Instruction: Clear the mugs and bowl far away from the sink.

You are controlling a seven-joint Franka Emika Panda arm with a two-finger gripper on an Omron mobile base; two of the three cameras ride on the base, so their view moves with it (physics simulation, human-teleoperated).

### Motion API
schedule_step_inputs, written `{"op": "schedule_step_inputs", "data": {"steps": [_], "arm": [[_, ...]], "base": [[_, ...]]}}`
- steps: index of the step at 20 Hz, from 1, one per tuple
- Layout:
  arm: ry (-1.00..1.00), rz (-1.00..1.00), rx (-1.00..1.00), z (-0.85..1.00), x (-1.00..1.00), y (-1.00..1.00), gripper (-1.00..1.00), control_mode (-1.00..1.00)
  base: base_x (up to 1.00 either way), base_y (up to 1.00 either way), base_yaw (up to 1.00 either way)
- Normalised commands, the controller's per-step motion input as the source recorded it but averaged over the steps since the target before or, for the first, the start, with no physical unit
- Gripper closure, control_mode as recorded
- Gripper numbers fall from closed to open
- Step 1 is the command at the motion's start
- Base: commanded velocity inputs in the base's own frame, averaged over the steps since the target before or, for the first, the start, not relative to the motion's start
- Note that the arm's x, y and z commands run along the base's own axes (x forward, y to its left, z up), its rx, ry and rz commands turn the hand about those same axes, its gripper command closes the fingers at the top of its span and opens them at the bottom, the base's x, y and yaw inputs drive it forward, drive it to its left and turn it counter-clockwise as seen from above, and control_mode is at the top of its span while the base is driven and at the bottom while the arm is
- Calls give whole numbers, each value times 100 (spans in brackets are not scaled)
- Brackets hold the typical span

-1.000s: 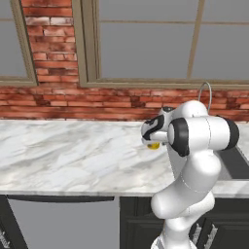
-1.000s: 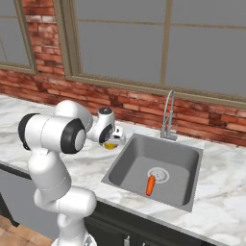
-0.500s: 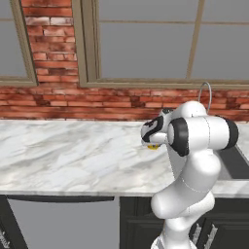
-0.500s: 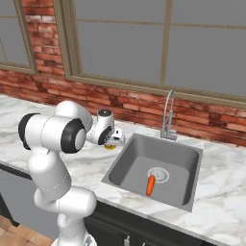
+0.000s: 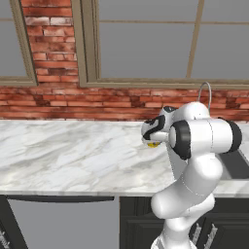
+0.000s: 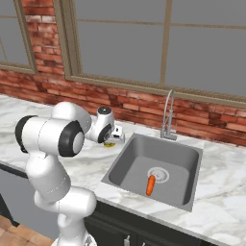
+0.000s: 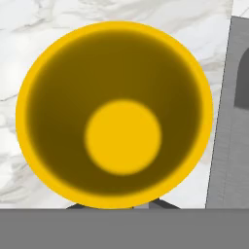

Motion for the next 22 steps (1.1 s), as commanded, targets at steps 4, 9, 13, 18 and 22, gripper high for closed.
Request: {"op": "schedule_step_inputs", "data": {"steps": [4, 9, 13, 18, 22], "arm": [[-18, 11, -6, 98, -46, 26, 100, -100], [-10, 13, -6, 100, -67, 16, 100, -100], [0, 7, -5, 100, -99, 0, 100, -100], [0, 2, 0, 100, -100, 2, 100, -100], [0, 0, 0, 100, -99, 0, 100, -100]], "base": [[0, 0, 0], [0, 0, 0], [0, 0, 0], [0, 0, 0], [0, 0, 0]]}}
